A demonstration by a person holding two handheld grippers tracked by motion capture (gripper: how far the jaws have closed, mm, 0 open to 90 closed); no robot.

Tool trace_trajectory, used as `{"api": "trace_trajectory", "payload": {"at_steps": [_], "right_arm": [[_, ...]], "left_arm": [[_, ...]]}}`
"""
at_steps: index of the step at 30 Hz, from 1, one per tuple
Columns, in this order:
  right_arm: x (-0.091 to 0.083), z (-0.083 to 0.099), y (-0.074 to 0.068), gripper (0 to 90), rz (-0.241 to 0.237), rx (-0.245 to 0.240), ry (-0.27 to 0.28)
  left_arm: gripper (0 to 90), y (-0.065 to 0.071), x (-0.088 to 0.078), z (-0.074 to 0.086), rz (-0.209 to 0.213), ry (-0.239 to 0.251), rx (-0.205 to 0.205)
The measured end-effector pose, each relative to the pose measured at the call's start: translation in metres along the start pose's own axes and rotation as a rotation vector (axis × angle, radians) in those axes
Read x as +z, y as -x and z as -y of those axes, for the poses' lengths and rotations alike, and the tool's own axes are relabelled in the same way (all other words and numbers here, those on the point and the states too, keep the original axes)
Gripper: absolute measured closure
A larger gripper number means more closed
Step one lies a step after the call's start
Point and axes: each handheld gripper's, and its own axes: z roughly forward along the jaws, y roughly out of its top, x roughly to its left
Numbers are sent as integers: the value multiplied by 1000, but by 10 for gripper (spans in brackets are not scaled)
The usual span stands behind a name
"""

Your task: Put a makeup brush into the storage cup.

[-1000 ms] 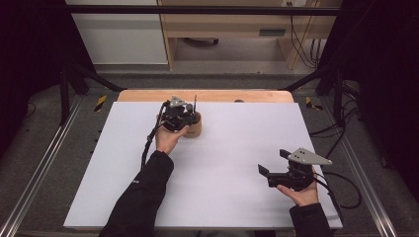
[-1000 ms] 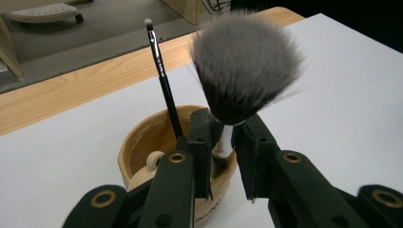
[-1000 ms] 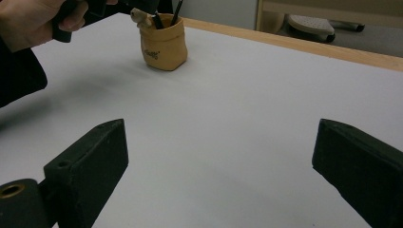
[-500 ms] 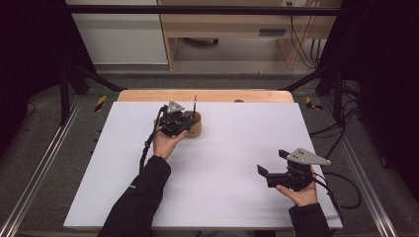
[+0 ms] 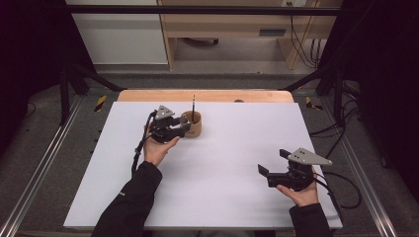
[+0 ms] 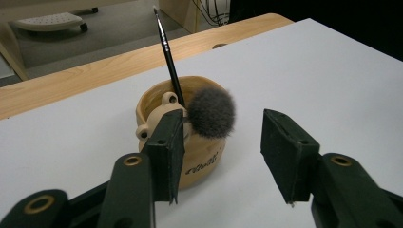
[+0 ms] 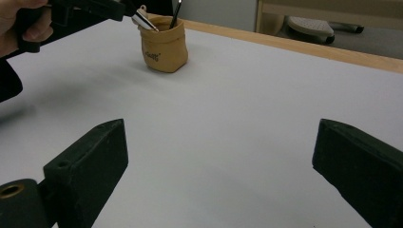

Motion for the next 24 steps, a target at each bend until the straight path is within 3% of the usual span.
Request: {"api": "trace_trajectory", "payload": {"at_steps": [13,24], "right_arm": [[-1,0,0,50,-5,3,9],[-2,-1,0,48,-1,5,15]], "left_arm": [[344,-1,-32,10,23,51,-23],[250,7,-59,20,55,80,1]]}}
